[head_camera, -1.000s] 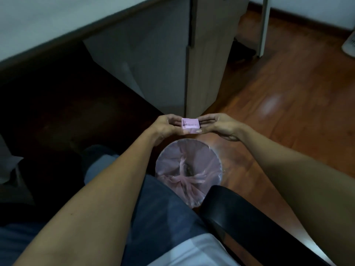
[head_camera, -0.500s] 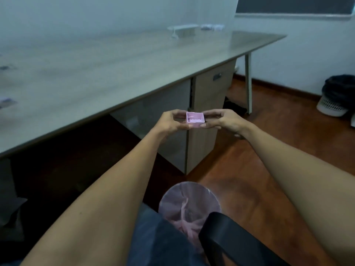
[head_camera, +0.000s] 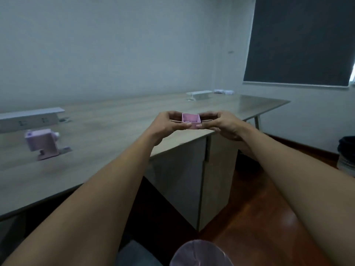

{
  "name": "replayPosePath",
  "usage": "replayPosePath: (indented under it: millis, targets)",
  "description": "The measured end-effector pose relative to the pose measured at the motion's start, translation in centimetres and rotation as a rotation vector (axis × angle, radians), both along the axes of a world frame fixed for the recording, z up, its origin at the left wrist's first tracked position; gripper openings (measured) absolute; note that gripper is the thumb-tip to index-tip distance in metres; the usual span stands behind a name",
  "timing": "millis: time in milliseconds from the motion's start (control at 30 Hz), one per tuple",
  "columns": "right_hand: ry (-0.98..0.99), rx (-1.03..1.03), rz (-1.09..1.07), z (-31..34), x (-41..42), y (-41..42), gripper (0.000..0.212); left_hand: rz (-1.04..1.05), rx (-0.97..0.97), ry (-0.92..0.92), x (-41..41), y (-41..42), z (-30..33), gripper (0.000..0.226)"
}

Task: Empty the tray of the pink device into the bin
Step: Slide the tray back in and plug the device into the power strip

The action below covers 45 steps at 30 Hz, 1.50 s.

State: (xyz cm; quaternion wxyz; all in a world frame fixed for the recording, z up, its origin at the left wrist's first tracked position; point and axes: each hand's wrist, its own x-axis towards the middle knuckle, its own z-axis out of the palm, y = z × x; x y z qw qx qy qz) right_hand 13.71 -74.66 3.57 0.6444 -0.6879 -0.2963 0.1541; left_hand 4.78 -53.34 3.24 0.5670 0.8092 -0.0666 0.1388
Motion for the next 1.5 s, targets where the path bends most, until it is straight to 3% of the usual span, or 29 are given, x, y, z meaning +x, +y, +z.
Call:
replayPosePath:
  millis: [467, 667, 800, 1133, 1367, 1500]
  targets:
    - [-0.173, 0.006, 0.398, 6.9, -4.0, 23.4, 0.044, 0.370, 0.050, -0.071, -11.0, 19.2, 6.3, 0.044]
    - [-0.219, 0.011, 0.534, 7.0, -7.0, 32.6, 0.044, 0.541, 0.079, -0.072, -16.5, 25.8, 6.8, 0.042]
    - [-0.235, -0.025, 0.541, 4.9, -8.6, 37.5, 0.056, 0.637, 0.044, -0.064, -19.8, 29.3, 5.8, 0.043]
    - [-0.258, -0.168, 0.534, -0.6, -9.0, 41.5, 0.069, 0.824, -0.059, 0.014, -25.3, 34.9, 0.1, 0.043]
    - [-0.267, -0.156, 0.584, -1.4, -9.1, 42.8, 0.064, 0.819, -0.118, 0.215, -25.9, 35.2, -4.4, 0.041]
    - [-0.269, -0.148, 0.591, -1.8, -8.6, 43.4, 0.060, 0.782, -0.148, 0.223, -24.5, 34.7, -4.9, 0.041]
